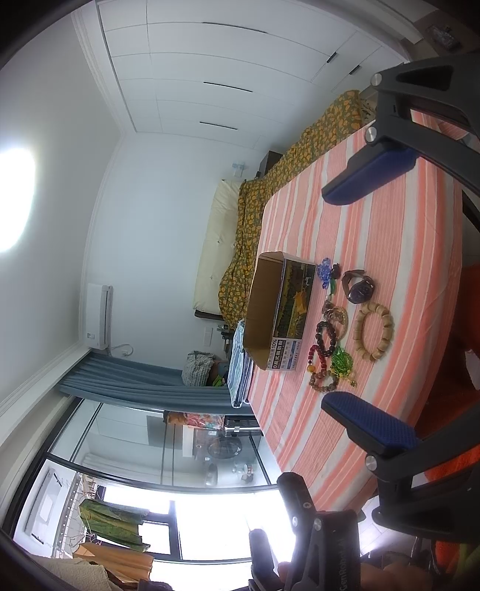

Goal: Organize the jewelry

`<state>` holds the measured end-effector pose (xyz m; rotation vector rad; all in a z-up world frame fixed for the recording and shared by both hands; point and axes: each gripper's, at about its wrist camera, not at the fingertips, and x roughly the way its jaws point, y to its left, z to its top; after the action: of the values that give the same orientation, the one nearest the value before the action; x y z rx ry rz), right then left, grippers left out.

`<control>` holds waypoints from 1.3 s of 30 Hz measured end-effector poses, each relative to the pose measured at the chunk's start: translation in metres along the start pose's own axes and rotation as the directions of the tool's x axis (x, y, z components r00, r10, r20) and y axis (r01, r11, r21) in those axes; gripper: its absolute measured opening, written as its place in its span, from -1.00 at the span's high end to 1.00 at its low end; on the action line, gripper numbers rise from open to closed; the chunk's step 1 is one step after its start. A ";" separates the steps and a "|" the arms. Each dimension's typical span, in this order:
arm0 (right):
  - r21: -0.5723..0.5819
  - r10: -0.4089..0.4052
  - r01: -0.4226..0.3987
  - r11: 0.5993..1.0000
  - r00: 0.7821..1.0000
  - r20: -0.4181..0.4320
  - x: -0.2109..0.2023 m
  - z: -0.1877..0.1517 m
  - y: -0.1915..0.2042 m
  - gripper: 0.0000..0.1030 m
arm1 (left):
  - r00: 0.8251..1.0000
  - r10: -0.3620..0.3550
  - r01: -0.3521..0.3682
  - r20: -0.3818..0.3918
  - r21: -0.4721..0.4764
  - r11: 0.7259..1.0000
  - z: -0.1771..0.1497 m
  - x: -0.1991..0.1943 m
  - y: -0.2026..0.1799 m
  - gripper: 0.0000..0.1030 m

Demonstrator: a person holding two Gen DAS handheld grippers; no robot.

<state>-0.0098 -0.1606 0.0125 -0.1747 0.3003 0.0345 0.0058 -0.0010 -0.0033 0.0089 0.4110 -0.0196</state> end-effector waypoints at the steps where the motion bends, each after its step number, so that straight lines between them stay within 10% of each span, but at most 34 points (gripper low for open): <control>1: 0.000 0.000 0.000 1.000 1.000 0.000 0.000 0.000 0.000 -1.00 | 1.000 0.000 0.000 0.000 0.000 1.000 0.000 0.000 0.000 -1.00; 39: 0.006 0.007 -0.007 1.000 1.000 -0.011 -0.002 0.000 -0.005 -1.00 | 1.000 -0.005 0.005 -0.014 0.008 1.000 -0.003 0.004 -0.002 -1.00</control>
<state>-0.0114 -0.1650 0.0141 -0.1681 0.3119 0.0393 0.0078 -0.0027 -0.0077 0.0163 0.4246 -0.0259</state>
